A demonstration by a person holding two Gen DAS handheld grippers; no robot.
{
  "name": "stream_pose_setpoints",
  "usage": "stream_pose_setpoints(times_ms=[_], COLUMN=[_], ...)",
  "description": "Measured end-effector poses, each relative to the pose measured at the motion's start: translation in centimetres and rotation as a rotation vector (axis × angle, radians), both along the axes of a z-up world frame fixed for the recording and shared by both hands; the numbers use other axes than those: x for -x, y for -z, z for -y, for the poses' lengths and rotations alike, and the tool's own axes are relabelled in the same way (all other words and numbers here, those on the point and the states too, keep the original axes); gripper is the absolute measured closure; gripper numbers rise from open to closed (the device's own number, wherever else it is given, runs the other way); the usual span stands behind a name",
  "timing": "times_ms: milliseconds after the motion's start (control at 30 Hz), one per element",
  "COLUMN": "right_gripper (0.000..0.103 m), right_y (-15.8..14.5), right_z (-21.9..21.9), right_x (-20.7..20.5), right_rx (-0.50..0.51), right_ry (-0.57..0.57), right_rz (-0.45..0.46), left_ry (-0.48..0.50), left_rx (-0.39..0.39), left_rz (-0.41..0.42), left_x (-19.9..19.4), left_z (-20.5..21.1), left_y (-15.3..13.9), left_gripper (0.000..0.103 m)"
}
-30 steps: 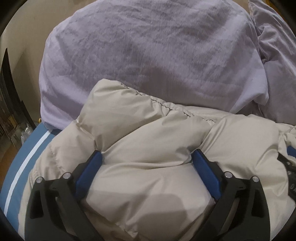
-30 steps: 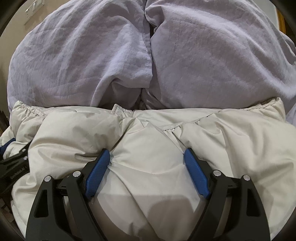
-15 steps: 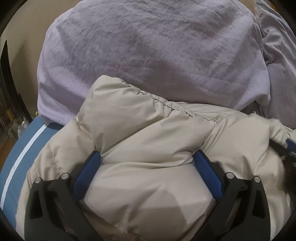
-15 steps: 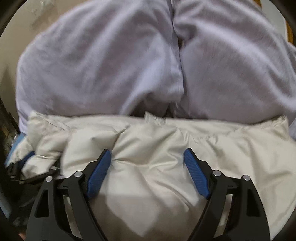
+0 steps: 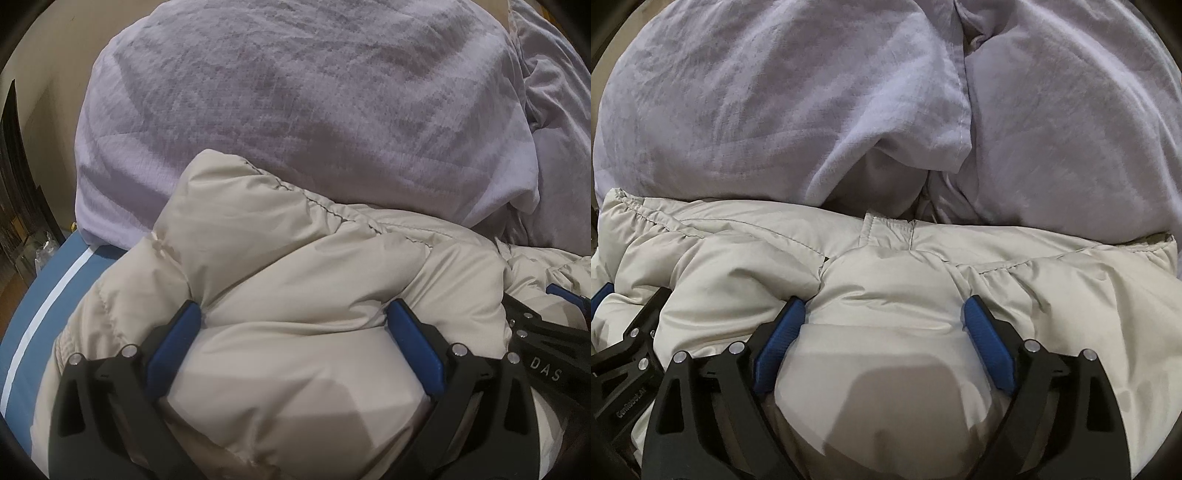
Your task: Fold large clothes
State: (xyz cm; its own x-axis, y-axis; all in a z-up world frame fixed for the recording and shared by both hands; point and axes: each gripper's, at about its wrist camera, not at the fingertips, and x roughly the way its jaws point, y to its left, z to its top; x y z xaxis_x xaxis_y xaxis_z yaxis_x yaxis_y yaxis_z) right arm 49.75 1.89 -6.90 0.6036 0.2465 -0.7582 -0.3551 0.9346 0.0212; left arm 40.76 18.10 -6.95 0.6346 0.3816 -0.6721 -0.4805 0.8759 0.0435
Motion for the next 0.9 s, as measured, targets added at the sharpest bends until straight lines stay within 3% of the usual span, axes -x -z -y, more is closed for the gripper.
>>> stream_pose_setpoints(times_ms=[333, 567, 733, 900], right_gripper=[0.012, 0.010, 0.009, 0.009], right_y=[0.4, -3.0, -4.5, -2.0], right_z=[1.4, 7.9, 13.8, 17.7], right_x=[-1.5, -0.6, -0.1, -1.5], right_rx=[-0.049, -0.147, -0.045, 0.033], right_ry=[0.002, 0.042, 0.175, 0.265], right_rz=[-0.021, 0.009, 0.120, 0.104], left_ry=[0.002, 0.013, 0.013, 0.012], left_rx=[-0.001, 0.013, 0.015, 0.014], left_rz=[-0.006, 0.003, 0.004, 0.004], left_x=[-0.4, -0.2, -0.1, -0.1], left_z=[0.9, 0.3, 0.2, 0.0], left_y=[0.0, 0.2, 0.2, 0.3], left_gripper=[0.002, 0.002, 0.002, 0.002])
